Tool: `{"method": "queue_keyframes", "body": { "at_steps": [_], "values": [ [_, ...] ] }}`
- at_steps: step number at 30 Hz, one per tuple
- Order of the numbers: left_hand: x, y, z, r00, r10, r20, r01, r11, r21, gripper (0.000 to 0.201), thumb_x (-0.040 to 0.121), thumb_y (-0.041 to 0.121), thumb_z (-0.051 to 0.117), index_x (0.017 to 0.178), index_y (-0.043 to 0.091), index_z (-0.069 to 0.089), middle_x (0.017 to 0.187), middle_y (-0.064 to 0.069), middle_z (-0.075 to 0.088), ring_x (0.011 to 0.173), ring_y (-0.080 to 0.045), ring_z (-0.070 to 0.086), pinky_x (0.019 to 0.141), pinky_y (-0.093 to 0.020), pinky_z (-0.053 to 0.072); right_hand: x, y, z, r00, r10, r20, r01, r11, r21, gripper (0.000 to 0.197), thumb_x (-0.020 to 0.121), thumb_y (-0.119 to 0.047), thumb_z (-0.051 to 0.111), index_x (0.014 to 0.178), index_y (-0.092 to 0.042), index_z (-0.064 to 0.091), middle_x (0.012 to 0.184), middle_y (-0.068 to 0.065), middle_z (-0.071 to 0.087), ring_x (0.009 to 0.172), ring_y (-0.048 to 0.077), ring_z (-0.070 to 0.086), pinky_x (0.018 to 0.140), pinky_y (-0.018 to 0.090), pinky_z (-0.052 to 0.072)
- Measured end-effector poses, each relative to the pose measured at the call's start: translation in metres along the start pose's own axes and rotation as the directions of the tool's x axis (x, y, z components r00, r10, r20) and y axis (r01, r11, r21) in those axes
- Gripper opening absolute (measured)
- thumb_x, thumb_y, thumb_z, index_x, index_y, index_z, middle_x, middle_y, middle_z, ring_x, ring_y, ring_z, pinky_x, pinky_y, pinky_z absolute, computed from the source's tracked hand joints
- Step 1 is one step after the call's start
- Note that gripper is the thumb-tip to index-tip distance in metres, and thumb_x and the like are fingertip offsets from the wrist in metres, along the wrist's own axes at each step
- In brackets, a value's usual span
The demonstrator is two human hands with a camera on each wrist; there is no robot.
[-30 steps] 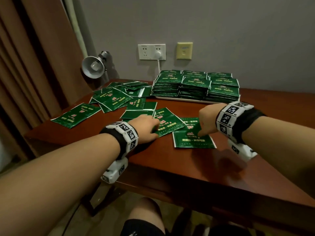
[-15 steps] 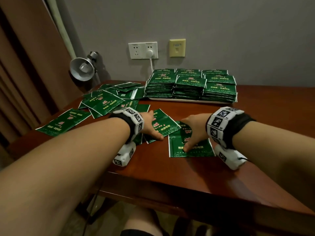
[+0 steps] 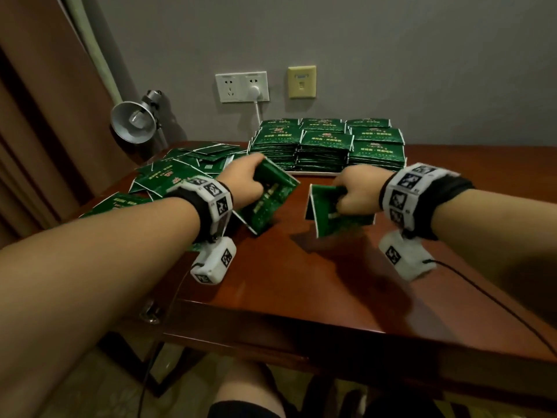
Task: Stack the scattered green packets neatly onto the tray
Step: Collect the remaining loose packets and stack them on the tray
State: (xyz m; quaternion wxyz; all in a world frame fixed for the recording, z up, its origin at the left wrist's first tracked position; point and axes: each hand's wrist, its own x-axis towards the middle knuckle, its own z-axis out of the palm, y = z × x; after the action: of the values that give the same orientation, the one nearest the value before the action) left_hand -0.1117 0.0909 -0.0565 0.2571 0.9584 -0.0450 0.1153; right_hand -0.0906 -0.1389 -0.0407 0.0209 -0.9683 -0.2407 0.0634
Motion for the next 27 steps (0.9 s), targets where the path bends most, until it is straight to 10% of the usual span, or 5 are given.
{"method": "queue_keyframes", "body": {
  "at_steps": [6, 10, 15, 20, 27],
  "values": [
    [0.01, 0.022, 0.008, 0.997, -0.079, 0.021, 0.082, 0.951, -0.299, 0.036, 0.083, -0.005, 0.038, 0.102, 0.019, 0.057, 0.082, -0.007, 0.059, 0.07, -0.023, 0.052, 0.064, -0.032, 0.042, 0.004, 0.011, -0.007, 0.99, 0.138, 0.02, -0.14, 0.974, 0.176, 0.036, 0.084, -0.014, 0.052, 0.119, -0.013, 0.061, 0.095, 0.005, 0.065, 0.086, 0.022, 0.061, 0.071, 0.028, 0.052],
    [0.007, 0.01, 0.053, 0.953, -0.192, 0.235, 0.147, 0.97, 0.196, 0.045, 0.101, 0.027, 0.037, 0.145, 0.016, 0.034, 0.128, -0.014, 0.052, 0.117, -0.03, 0.051, 0.097, -0.04, 0.043, 0.011, 0.014, 0.018, 0.972, 0.199, 0.127, -0.195, 0.98, -0.04, 0.053, 0.087, -0.029, 0.056, 0.135, -0.013, 0.043, 0.123, 0.01, 0.056, 0.103, 0.028, 0.059, 0.086, 0.037, 0.054],
    [0.002, 0.015, 0.056, 0.929, -0.2, 0.311, 0.002, 0.843, 0.538, 0.065, 0.098, 0.057, 0.03, 0.144, 0.012, 0.034, 0.146, -0.017, 0.032, 0.135, -0.034, 0.031, 0.107, -0.05, 0.032, 0.014, 0.013, 0.038, 0.973, 0.105, 0.208, -0.094, 0.994, -0.061, 0.077, 0.083, -0.056, 0.061, 0.143, -0.016, 0.036, 0.129, 0.008, 0.054, 0.11, 0.026, 0.057, 0.092, 0.038, 0.051],
    [-0.006, 0.013, 0.061, 0.85, -0.328, 0.412, -0.058, 0.72, 0.692, 0.096, 0.07, 0.082, 0.054, 0.135, 0.012, 0.039, 0.135, -0.015, 0.039, 0.125, -0.034, 0.04, 0.104, -0.049, 0.039, 0.012, 0.001, 0.038, 0.97, 0.158, 0.183, -0.109, 0.961, -0.253, 0.086, 0.071, -0.073, 0.063, 0.124, -0.007, 0.052, 0.119, 0.011, 0.059, 0.106, 0.026, 0.059, 0.085, 0.035, 0.051],
    [-0.012, 0.002, 0.063, 0.906, -0.109, 0.409, -0.076, 0.909, 0.41, 0.079, 0.07, 0.065, 0.071, 0.121, 0.016, 0.036, 0.111, -0.006, 0.054, 0.099, -0.024, 0.055, 0.088, -0.043, 0.051, 0.007, -0.001, 0.04, 0.972, 0.198, 0.128, -0.183, 0.975, -0.125, 0.08, 0.078, -0.058, 0.069, 0.126, -0.003, 0.034, 0.093, 0.006, 0.058, 0.085, 0.025, 0.061, 0.074, 0.036, 0.052]
  ]
}}
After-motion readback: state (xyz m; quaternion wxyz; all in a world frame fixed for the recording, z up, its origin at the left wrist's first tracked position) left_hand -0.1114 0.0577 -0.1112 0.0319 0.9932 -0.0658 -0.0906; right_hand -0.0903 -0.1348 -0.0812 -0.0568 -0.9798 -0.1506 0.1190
